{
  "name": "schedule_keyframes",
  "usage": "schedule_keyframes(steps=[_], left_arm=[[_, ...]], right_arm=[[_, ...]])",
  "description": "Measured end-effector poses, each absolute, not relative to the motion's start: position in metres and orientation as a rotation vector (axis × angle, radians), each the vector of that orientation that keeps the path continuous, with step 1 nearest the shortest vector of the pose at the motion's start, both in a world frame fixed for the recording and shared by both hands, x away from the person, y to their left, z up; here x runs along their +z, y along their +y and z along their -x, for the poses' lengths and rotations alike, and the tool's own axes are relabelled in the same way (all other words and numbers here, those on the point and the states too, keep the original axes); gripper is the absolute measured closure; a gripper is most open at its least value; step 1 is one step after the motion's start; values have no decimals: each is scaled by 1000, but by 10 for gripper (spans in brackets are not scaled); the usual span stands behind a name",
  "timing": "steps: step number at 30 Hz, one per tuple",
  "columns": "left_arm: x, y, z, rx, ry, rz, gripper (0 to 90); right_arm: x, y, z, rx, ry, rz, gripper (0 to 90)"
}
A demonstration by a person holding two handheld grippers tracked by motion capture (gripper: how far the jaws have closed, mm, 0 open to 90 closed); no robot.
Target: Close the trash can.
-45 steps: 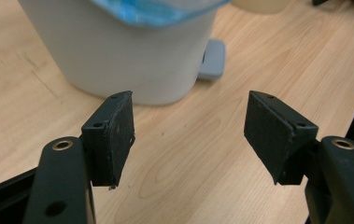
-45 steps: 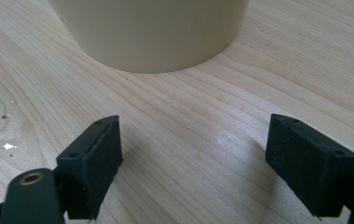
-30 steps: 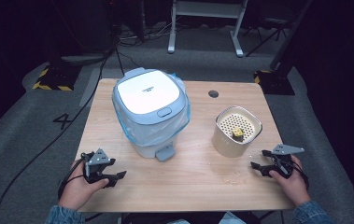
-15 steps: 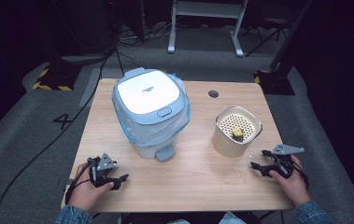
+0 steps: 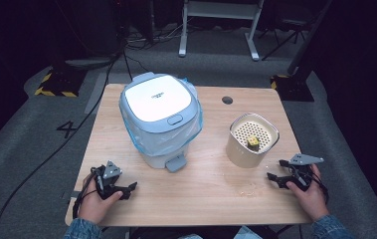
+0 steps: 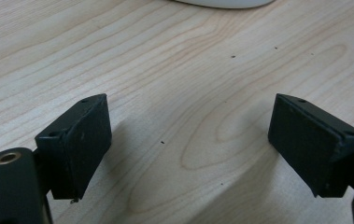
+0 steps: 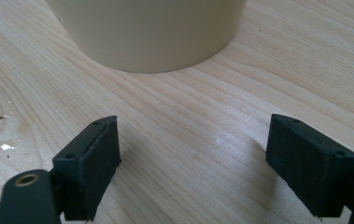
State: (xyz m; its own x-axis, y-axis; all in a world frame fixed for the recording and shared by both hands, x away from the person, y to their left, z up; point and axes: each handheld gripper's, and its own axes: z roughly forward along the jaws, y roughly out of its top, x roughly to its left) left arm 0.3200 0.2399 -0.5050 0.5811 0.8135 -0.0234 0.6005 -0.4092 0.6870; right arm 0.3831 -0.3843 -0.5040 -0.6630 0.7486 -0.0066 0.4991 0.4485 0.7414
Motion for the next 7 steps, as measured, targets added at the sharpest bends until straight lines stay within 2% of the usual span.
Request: schedule_keyframes(steps=[7], left_arm=[[-505,240,-320,419,1118,-2155,133]], right_arm=[[-504,-384,-385,1038,2371,-1069,148]])
